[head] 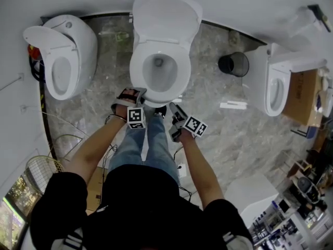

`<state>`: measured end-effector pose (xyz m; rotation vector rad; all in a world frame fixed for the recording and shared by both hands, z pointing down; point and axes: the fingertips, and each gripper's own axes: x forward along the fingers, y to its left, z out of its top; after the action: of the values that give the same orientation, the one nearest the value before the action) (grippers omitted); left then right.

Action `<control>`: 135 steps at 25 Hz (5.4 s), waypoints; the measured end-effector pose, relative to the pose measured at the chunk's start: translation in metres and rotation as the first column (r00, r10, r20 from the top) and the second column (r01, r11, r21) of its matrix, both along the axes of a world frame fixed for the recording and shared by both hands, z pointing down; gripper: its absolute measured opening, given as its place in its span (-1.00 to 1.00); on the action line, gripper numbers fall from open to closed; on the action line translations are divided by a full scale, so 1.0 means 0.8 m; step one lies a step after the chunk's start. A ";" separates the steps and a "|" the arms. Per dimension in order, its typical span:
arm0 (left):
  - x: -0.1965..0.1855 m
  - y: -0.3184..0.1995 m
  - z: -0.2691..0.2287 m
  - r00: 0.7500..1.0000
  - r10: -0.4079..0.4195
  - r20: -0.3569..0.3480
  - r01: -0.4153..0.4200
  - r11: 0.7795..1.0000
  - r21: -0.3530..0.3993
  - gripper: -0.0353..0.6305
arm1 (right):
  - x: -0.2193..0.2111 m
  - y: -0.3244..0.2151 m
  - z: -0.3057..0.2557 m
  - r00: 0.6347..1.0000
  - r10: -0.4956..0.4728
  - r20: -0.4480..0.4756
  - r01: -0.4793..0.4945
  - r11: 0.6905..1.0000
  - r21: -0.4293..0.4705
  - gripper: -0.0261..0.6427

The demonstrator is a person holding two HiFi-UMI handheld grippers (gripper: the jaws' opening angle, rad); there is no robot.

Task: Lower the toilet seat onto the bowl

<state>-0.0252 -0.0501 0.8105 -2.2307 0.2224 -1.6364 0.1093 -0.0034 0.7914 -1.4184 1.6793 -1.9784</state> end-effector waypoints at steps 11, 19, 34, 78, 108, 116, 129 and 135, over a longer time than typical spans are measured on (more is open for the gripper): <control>-0.003 0.017 0.021 0.999 0.008 0.032 -0.007 1.000 -0.009 -0.37 | -0.005 -0.035 0.040 0.976 0.185 0.117 -0.180 0.982 -0.056 -0.37; -0.076 0.049 0.022 0.883 -0.470 -0.006 0.458 0.862 -0.216 -0.27 | -0.005 -0.025 0.051 0.970 0.209 0.128 -0.200 0.977 -0.075 -0.40; -0.052 0.010 0.029 -0.255 -0.891 0.374 -0.115 -0.356 -0.927 -0.31 | -0.008 -0.010 0.068 0.980 0.176 0.097 -0.164 0.979 -0.126 -0.40; -0.063 0.088 0.218 -0.239 -0.837 0.491 0.102 -0.525 -0.845 -0.45 | -0.028 0.070 0.252 0.990 0.122 0.074 -0.094 0.947 -0.306 -0.36; -0.058 0.067 -0.018 0.242 -0.959 0.151 0.458 -0.025 -0.889 -0.82 | -0.010 0.007 -0.046 0.912 -0.152 -0.380 0.179 0.983 0.037 -0.54; -0.047 0.005 -0.223 0.119 -0.977 -0.179 0.311 0.208 -0.927 -0.88 | -0.001 -0.026 -0.228 0.859 -0.054 -0.509 0.217 0.939 0.266 -0.78; -0.092 0.002 -0.557 0.156 -0.484 -0.861 0.466 0.805 -0.368 -0.88 | -0.029 -0.005 -0.542 0.597 0.278 -0.752 0.449 0.661 0.601 -0.86; -0.127 0.025 -0.652 0.013 -0.323 -0.946 0.584 0.771 -0.255 -0.88 | -0.027 0.017 -0.640 0.501 0.490 -0.714 0.434 0.572 0.697 -0.87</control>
<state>-0.1264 -0.0304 0.2886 -2.7903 1.5461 0.1114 0.0876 0.0105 0.2798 -2.0202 2.3563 0.0427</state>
